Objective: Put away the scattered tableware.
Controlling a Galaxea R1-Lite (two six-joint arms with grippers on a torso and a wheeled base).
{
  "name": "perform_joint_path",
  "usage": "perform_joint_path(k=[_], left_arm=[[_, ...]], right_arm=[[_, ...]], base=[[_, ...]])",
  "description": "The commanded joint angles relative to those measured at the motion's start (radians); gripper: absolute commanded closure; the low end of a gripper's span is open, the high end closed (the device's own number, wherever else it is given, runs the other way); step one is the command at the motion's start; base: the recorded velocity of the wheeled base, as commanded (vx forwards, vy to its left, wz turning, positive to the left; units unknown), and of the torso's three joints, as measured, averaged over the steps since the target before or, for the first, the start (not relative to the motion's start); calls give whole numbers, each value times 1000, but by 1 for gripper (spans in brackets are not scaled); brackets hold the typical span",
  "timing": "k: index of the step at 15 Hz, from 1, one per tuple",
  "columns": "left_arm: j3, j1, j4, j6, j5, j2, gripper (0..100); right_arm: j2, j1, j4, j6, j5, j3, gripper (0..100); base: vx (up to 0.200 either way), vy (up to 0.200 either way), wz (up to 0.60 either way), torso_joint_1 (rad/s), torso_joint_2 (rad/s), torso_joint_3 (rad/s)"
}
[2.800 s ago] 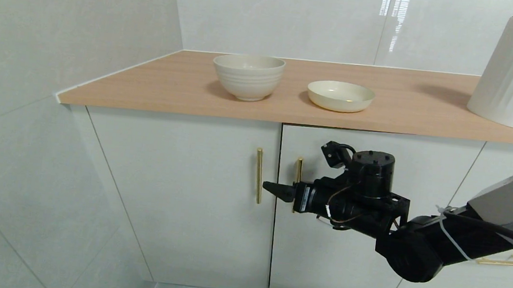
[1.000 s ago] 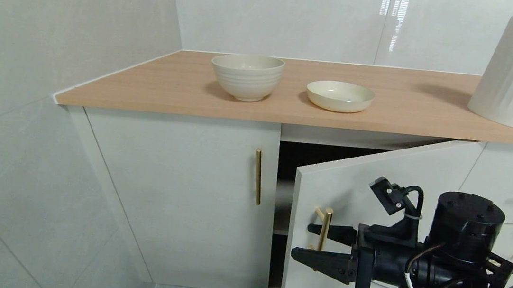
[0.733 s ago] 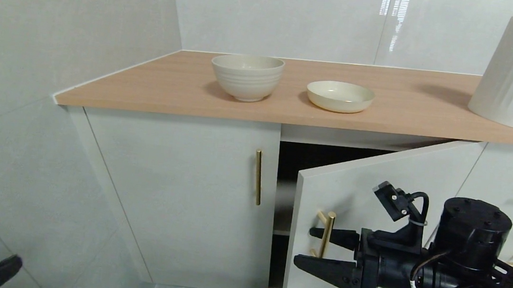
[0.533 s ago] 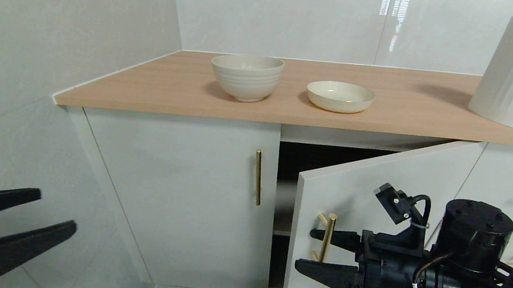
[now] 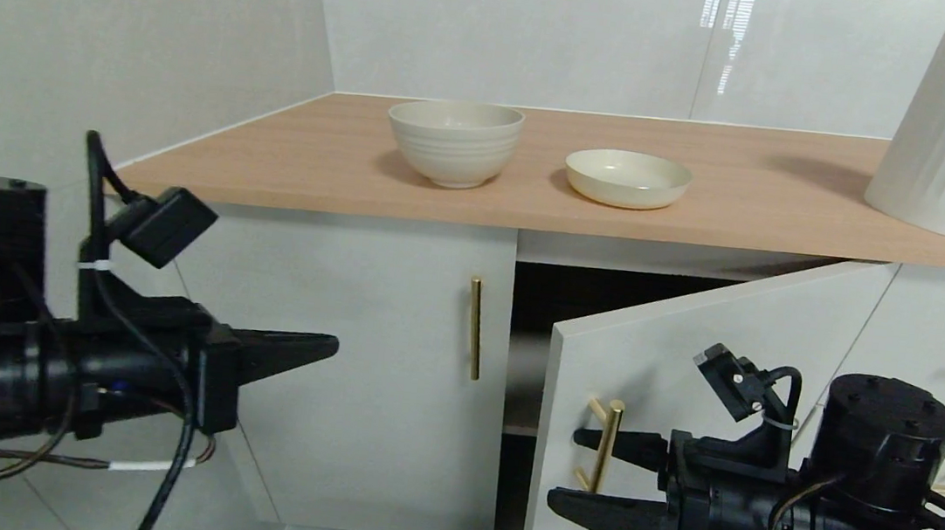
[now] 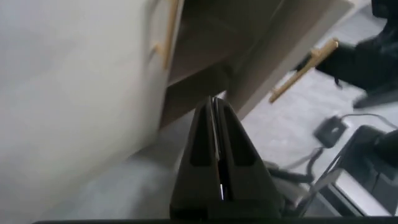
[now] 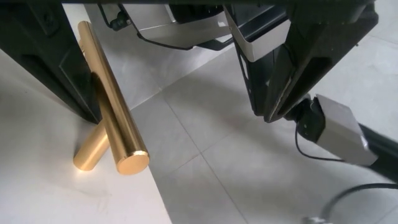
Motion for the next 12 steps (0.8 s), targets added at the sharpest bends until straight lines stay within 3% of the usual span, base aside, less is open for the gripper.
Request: perform_joint_path(k=[1, 4, 6, 10, 12], left_arm=[[1, -110, -251, -88, 1, 306, 100], [-2, -195, -565, -194, 49, 521, 100], [-19, -233, -673, -199, 72, 615, 100], [-33, -259, -699, -202, 43, 618, 100], [-68, -308, -696, -203, 38, 636, 100]], right_arm=[[10, 0, 5, 0, -4, 7, 0], [4, 0, 5, 2, -4, 9, 0], [4, 0, 5, 0, -4, 16, 0], [1, 0, 5, -1, -7, 20, 0], [1, -17, 5, -6, -8, 21, 0]], base=[[0, 0, 0, 0, 0, 0], [0, 0, 0, 0, 0, 0], [0, 0, 0, 0, 0, 0], [0, 0, 0, 0, 0, 0], [0, 0, 0, 0, 0, 0]])
